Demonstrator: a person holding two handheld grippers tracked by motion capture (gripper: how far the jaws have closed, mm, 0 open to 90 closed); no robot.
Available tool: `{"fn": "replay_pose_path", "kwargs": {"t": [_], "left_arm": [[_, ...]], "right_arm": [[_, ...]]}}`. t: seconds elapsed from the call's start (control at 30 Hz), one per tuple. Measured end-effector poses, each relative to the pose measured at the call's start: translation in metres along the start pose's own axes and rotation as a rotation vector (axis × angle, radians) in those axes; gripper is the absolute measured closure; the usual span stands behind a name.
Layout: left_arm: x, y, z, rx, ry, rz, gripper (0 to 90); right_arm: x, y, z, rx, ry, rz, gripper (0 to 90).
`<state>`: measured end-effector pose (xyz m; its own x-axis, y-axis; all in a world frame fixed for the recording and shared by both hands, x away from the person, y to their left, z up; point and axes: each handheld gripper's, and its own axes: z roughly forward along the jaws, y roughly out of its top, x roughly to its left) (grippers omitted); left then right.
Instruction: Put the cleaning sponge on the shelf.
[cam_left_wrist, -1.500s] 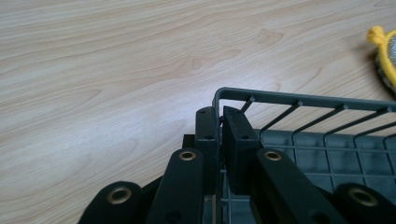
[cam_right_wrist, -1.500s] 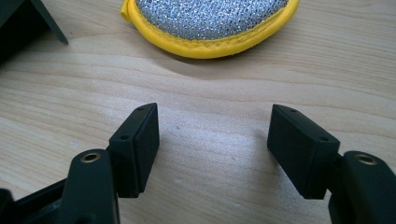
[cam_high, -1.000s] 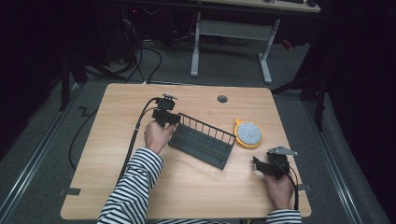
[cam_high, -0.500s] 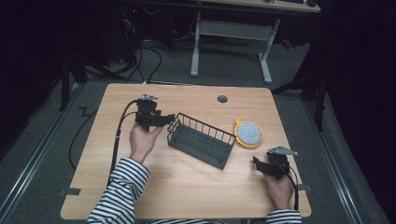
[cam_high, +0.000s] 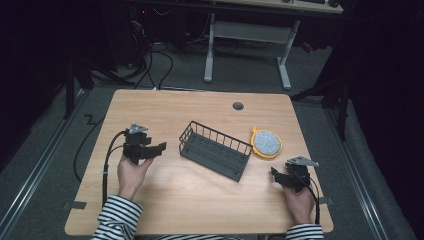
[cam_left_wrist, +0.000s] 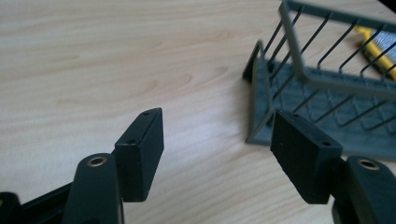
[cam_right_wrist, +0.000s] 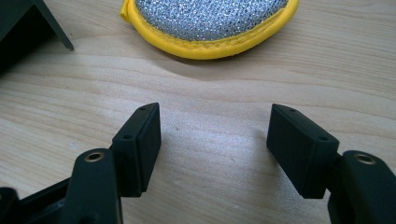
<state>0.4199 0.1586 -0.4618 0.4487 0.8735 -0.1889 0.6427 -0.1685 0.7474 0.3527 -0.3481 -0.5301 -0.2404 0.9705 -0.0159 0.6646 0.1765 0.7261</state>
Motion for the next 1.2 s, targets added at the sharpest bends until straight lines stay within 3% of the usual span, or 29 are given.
{"fn": "replay_pose_path", "kwargs": {"t": [0.23,0.27,0.4,0.47,0.7,0.8,0.97,1.0,1.2], "left_arm": [[0.009,-0.031,0.007,0.016,0.02,-0.038,34.6],[0.012,-0.041,0.01,0.023,0.038,-0.042,34.4],[0.015,-0.053,0.015,0.034,0.067,-0.049,34.0],[0.015,-0.061,0.021,0.038,0.101,-0.032,33.8],[0.014,-0.067,0.027,0.036,0.144,0.029,32.9],[0.013,-0.07,0.03,0.015,0.175,0.079,33.6],[0.013,-0.07,0.03,0.016,0.179,0.077,32.7],[0.013,-0.07,0.03,0.017,0.179,0.078,32.2],[0.012,-0.071,0.03,0.017,0.18,0.078,31.7]], "right_arm": [[0.0,0.0,0.0,0.0,0.001,0.0,35.6],[0.0,0.0,0.0,0.0,0.002,0.0,35.5],[-0.001,0.0,0.0,0.002,0.014,-0.011,33.8],[-0.003,0.0,0.0,0.0,0.023,-0.01,34.0],[-0.009,0.002,-0.004,0.019,0.038,0.031,41.4],[-0.014,0.007,-0.01,0.026,0.06,0.062,42.9],[-0.016,0.022,-0.021,0.011,0.087,0.068,44.7],[-0.017,0.031,-0.025,-0.013,0.119,0.071,47.2],[-0.018,0.06,-0.025,-0.009,0.123,0.069,47.4]]}}
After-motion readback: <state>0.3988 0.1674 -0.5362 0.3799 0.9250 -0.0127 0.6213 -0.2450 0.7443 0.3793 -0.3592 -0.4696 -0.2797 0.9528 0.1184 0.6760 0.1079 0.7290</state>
